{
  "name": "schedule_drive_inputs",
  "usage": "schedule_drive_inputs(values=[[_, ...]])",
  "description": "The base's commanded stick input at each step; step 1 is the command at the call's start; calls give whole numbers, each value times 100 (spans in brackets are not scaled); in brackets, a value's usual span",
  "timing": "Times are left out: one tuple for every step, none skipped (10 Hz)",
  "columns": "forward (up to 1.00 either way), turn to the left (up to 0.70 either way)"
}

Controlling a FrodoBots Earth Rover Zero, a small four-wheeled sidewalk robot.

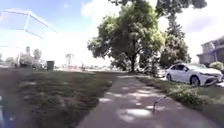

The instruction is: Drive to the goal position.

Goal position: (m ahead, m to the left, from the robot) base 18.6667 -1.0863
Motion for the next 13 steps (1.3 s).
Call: schedule_drive_inputs(values=[[70,0],[70,0],[70,0],[70,0],[70,0],[70,0],[70,0],[70,-9],[70,-35],[70,-35],[70,-35],[70,-10],[70,0]])
